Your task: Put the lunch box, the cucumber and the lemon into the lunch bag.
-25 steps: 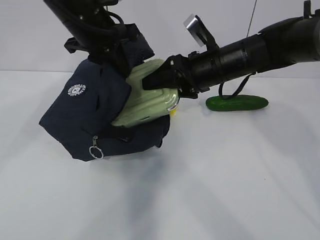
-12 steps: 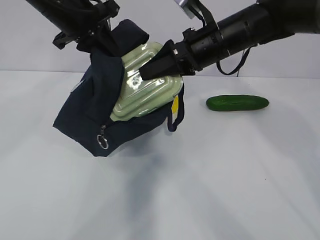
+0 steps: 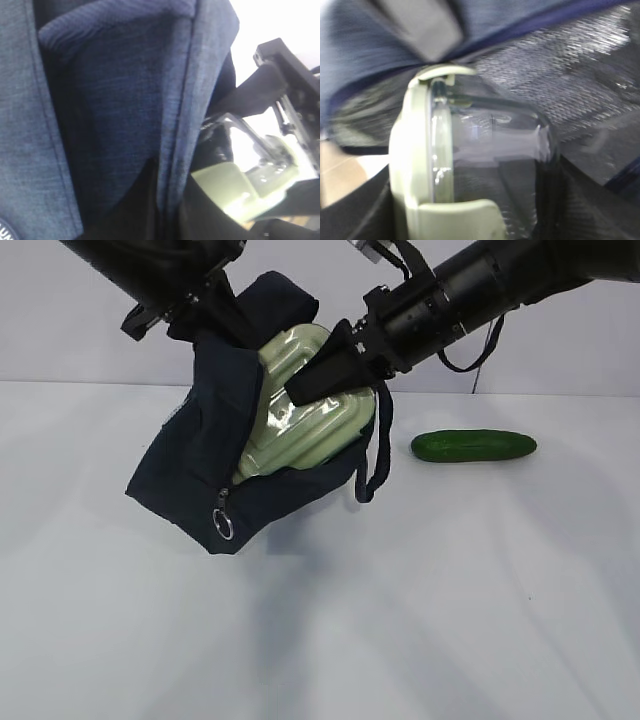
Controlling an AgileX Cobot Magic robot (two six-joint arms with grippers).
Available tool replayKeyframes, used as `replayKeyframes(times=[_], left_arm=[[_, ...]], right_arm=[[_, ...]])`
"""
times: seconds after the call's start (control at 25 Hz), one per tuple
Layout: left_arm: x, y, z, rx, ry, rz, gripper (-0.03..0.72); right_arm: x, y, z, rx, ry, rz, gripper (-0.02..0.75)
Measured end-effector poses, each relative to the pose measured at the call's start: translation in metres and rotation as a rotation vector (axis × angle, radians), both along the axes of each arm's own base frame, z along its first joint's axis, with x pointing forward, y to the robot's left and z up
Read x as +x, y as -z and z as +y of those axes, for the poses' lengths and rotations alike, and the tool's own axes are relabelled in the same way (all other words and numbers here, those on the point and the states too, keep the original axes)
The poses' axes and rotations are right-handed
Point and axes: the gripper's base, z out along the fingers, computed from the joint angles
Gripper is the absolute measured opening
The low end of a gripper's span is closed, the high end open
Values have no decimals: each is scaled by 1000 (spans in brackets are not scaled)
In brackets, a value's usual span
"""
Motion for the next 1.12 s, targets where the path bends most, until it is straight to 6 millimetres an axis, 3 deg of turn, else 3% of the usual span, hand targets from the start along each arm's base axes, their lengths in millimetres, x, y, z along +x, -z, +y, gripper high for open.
replayKeyframes(times=[0.6, 1.12], left_arm=[[1, -5, 0, -81, -2, 14, 8], [0, -6, 0, -88, -1, 17, 8]], right_arm=[[18, 2, -2, -45, 159, -124, 524], [17, 2, -2, -44, 158, -118, 524]])
